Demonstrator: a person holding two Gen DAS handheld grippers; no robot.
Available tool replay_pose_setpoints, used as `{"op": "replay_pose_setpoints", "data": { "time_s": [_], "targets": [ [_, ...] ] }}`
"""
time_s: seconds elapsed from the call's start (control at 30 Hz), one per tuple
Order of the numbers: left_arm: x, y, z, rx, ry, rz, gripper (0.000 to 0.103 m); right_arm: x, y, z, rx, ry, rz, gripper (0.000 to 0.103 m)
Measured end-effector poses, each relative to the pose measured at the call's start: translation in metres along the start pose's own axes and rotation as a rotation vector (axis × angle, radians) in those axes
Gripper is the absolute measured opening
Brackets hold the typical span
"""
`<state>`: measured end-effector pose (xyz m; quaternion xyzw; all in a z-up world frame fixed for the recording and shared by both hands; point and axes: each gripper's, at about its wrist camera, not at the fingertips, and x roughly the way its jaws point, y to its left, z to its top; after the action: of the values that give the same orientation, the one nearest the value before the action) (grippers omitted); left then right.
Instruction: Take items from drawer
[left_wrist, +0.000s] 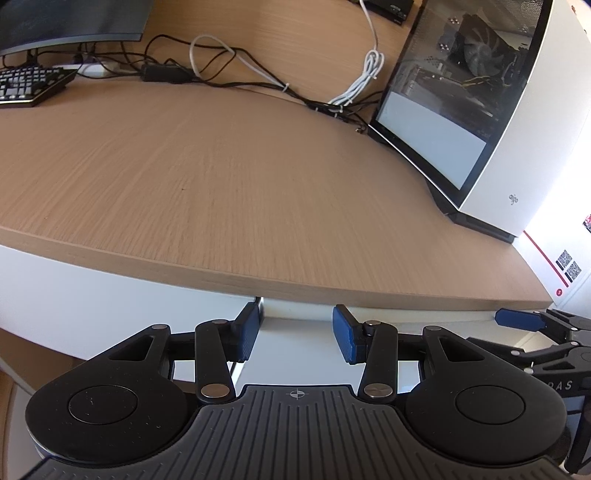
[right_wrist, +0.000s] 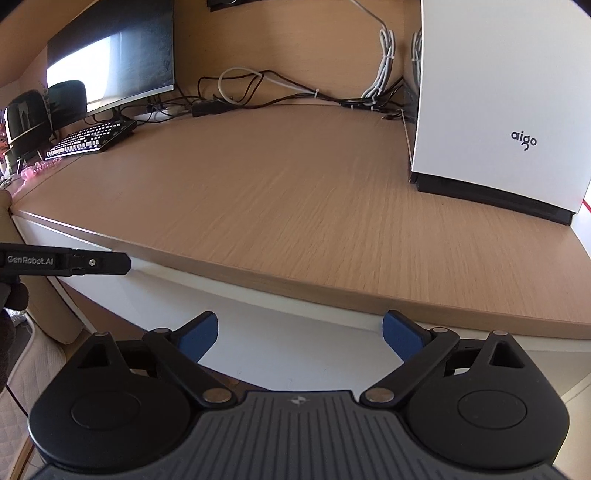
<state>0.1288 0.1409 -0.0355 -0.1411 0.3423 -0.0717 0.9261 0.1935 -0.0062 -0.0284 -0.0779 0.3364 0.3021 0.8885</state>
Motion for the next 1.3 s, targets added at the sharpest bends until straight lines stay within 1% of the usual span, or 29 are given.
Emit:
{"op": "replay_pose_setpoints", "data": {
  "time_s": [0.03, 0.07, 0.1, 0.13, 0.17, 0.2, 0.3, 0.43, 0.53, 0.63, 0.73, 0.8, 0.87, 1.0, 1.03, 1.07, 1.13, 1.17, 1.23, 1.3],
  "targets": [
    [0.0, 0.0, 0.0, 0.001, 0.0, -0.001, 0.047, 0.0, 0.002, -0.001, -0.004, 0.003, 0.003, 0.097],
    [0.0, 0.0, 0.0, 0.003, 0.002, -0.003, 0.047, 0.002, 0.002, -0.001, 0.008, 0.03, 0.029, 0.096],
    [0.0, 0.0, 0.0, 0.005, 0.003, -0.004, 0.047, 0.007, -0.001, -0.004, 0.049, 0.083, 0.072, 0.092],
    [0.0, 0.0, 0.0, 0.008, 0.004, -0.005, 0.047, 0.011, -0.004, -0.009, 0.09, 0.121, 0.081, 0.092],
    [-0.001, 0.0, 0.0, 0.01, 0.005, -0.006, 0.047, 0.013, -0.005, -0.014, 0.1, 0.13, 0.061, 0.092],
    [-0.001, 0.0, 0.0, 0.014, 0.006, -0.008, 0.047, 0.012, -0.004, -0.019, 0.09, 0.128, 0.042, 0.092],
    [-0.001, 0.001, 0.0, 0.014, 0.006, -0.014, 0.046, 0.006, -0.002, -0.024, 0.078, 0.101, 0.029, 0.092],
    [-0.001, 0.002, -0.001, 0.016, 0.004, -0.022, 0.047, -0.009, 0.005, -0.018, 0.001, 0.001, -0.01, 0.092],
    [-0.001, 0.002, -0.002, 0.017, 0.002, -0.026, 0.047, -0.015, 0.005, -0.006, -0.005, -0.062, -0.034, 0.092],
    [-0.002, 0.001, -0.002, 0.015, 0.0, -0.027, 0.047, -0.008, 0.002, 0.004, 0.037, -0.062, -0.066, 0.092],
    [-0.004, 0.001, -0.003, 0.019, 0.0, -0.032, 0.047, -0.003, 0.0, 0.007, 0.084, -0.053, -0.095, 0.093],
    [-0.006, 0.0, -0.004, 0.021, -0.001, -0.033, 0.047, 0.0, 0.0, 0.006, 0.085, -0.04, -0.115, 0.093],
    [-0.006, 0.0, -0.004, 0.019, -0.003, -0.033, 0.047, 0.002, -0.002, 0.003, 0.095, -0.034, -0.114, 0.093],
    [-0.006, 0.001, -0.005, 0.019, -0.006, -0.035, 0.046, 0.003, 0.001, 0.003, 0.07, -0.019, -0.117, 0.094],
    [-0.006, 0.001, -0.004, 0.018, -0.006, -0.034, 0.044, 0.003, 0.001, 0.003, 0.063, -0.016, -0.117, 0.094],
    [-0.006, 0.003, -0.004, 0.003, -0.009, -0.026, 0.041, 0.002, 0.001, 0.003, 0.06, -0.015, -0.116, 0.094],
    [-0.007, 0.01, -0.003, -0.065, -0.022, -0.018, 0.034, 0.002, 0.002, 0.003, 0.057, -0.014, -0.115, 0.094],
    [-0.007, 0.012, -0.003, -0.094, -0.031, 0.003, 0.032, 0.002, 0.002, 0.003, 0.056, -0.014, -0.114, 0.094],
    [-0.006, 0.014, -0.003, -0.121, -0.039, 0.041, 0.032, 0.002, 0.002, 0.004, 0.061, -0.015, -0.112, 0.094],
    [-0.004, 0.015, -0.002, -0.134, -0.042, 0.034, 0.032, 0.002, 0.001, 0.004, 0.057, -0.017, -0.112, 0.094]
  ]
}}
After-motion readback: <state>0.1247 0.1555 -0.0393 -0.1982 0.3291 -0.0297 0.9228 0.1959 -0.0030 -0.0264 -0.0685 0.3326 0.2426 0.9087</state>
